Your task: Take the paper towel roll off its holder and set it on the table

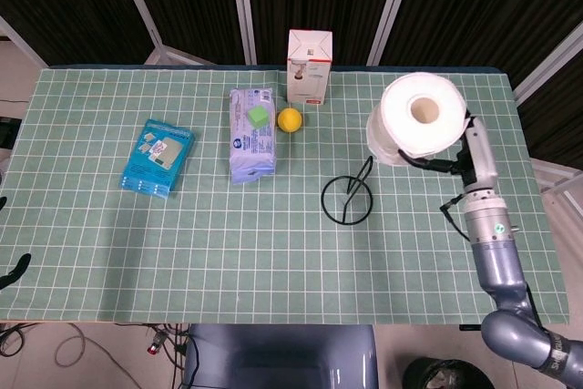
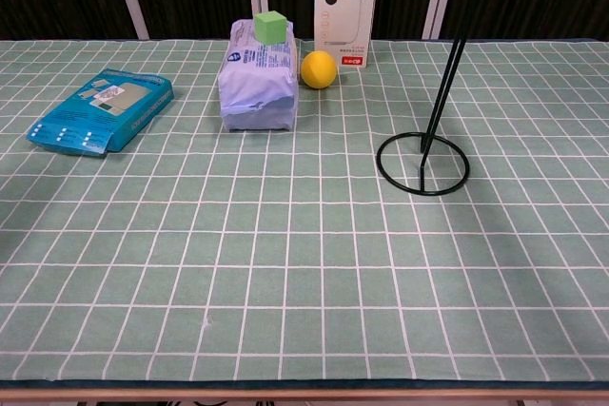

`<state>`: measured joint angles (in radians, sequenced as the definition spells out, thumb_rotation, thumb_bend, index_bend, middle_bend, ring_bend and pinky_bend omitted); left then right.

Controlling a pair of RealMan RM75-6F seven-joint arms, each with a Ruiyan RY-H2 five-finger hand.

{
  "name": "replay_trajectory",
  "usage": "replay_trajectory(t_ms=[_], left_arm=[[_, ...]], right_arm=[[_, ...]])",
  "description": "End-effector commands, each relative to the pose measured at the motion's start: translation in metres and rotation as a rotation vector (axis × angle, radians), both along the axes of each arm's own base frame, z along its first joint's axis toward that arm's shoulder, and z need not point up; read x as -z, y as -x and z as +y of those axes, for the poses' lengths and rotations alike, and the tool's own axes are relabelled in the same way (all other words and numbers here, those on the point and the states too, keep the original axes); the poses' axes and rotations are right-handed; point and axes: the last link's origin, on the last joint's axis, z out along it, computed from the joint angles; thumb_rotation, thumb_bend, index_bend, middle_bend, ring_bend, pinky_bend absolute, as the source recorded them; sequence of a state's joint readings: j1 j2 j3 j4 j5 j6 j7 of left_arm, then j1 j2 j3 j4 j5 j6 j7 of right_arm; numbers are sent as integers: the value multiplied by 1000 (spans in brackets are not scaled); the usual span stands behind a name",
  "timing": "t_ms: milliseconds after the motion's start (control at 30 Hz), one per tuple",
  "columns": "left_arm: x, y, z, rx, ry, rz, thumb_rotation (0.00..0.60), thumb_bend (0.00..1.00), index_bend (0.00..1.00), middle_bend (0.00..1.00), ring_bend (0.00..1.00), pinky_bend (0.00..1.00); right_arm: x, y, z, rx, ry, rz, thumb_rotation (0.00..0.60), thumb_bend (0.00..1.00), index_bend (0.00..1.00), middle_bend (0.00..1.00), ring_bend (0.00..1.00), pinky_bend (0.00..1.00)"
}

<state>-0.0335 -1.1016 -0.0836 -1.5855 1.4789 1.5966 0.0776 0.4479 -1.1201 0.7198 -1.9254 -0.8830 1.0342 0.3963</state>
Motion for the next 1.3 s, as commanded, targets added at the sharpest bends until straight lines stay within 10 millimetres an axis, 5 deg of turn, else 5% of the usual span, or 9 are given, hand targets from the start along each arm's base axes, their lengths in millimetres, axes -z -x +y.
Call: replay_trajectory(t_ms=[33,167,300,667,1000,1300], left_arm=[[0,0,0,-1,0,0,600,222,48,0,0,0],[1,0,0,-2,4,2,600,222,48,0,0,0],[2,-1,0,0,7,5,600,222,48,0,0,0],[2,0,0,-6,9,1,600,223,48,0,0,0],[2,-1,0,-3,11,-2,600,222,48,0,0,0],[0,0,1,-3,9,-9,600,222,48,0,0,0]], right_arm=[[-33,4,1,31,74,35,600,0,354,300,279,171],[-56,29,3,104,106,58,600,0,354,300,279,171],[-57,63,7,165,67,89,600,0,354,300,279,171],[0,160,60,294,-136,150,600,0,354,300,279,171],[57,179,121,251,-279,79,600,0,354,299,279,153],[117,164,131,186,-321,18,600,0,354,299,277,137]])
